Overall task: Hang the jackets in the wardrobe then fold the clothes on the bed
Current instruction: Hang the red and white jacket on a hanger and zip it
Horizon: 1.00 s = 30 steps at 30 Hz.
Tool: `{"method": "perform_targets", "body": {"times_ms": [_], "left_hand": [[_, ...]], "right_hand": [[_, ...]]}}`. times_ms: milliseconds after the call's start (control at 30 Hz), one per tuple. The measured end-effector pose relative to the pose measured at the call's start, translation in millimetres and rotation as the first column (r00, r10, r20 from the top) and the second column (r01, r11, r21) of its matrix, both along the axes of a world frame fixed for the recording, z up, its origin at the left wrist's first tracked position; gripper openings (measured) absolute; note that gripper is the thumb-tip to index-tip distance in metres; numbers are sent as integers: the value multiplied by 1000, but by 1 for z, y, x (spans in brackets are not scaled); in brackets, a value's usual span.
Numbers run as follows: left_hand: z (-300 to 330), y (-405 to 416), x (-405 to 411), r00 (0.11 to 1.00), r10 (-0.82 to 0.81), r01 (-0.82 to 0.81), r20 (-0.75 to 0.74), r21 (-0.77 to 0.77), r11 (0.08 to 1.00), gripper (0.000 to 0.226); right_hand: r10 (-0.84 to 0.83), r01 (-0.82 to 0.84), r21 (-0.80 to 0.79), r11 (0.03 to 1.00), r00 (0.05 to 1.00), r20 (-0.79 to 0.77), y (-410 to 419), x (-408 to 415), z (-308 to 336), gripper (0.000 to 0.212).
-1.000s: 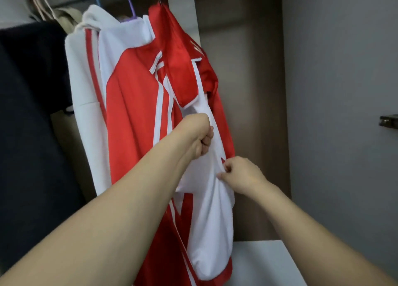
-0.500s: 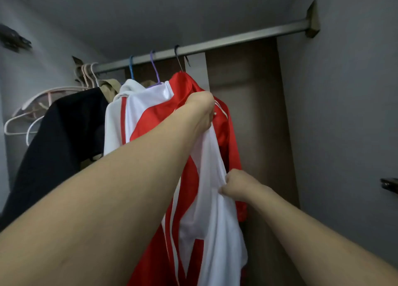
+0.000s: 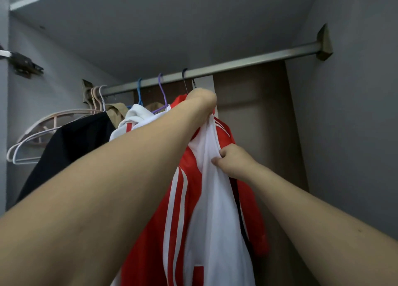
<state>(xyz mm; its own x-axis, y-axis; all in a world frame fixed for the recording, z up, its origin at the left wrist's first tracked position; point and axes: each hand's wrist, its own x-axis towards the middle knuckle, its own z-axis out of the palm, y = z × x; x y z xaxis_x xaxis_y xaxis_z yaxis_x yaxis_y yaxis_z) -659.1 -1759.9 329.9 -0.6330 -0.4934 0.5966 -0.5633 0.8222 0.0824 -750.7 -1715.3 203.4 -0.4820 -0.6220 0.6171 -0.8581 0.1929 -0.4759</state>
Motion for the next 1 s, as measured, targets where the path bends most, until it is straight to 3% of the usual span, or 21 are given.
{"method": "perform_targets", "body": {"times_ms": [33,67,100,167,267,367,467,567,633,767,867,1000], "left_hand": [[8,4,-5,991,62,-73,-116,-96,993,35],[5,-2,-7,995,72,-81,-64,-160,984,27],[5,-2,-4,975,214,-224,-67,-331,917,22],[-15,-2,4,974,228,-216,-22,-414,884,11],[-40,-10,12,893,345,-186,289,-461,868,7],[-56,-21,23,833,404,-81,378,-639,765,5],[-61,-30,28,817,450,-40,360,-744,667,16],[-56,-29,30,884,367,-21,290,-760,650,16],[-46,-25,33,918,333,-60,217,-752,656,24],[-3,-18,46,956,293,-174,-13,-829,531,24],[11,-16,47,966,243,-202,-93,-858,473,17],[8,-22,34,978,180,-198,-106,-745,637,25]], "right_hand": [[-11,11,20,1000,1000,-1,1,-1,4,44],[-23,23,54,998,1000,-6,2,-3,7,43],[-35,37,97,995,999,-15,3,-4,8,41],[-58,62,178,982,998,-25,3,-7,5,38],[-68,72,193,979,997,-26,3,-11,-9,39],[-24,26,158,987,1000,-18,5,-17,-21,42],[25,-21,94,995,999,-41,5,-14,-23,45],[47,-49,-15,999,996,-78,1,-7,-19,48],[4,-6,-21,1000,995,-98,-2,-5,-18,47],[-107,107,4,994,993,-57,-3,-8,-16,46],[-105,105,-16,994,993,-50,-6,-2,-9,46],[-111,112,17,994,992,-68,-7,4,-11,39]]}}
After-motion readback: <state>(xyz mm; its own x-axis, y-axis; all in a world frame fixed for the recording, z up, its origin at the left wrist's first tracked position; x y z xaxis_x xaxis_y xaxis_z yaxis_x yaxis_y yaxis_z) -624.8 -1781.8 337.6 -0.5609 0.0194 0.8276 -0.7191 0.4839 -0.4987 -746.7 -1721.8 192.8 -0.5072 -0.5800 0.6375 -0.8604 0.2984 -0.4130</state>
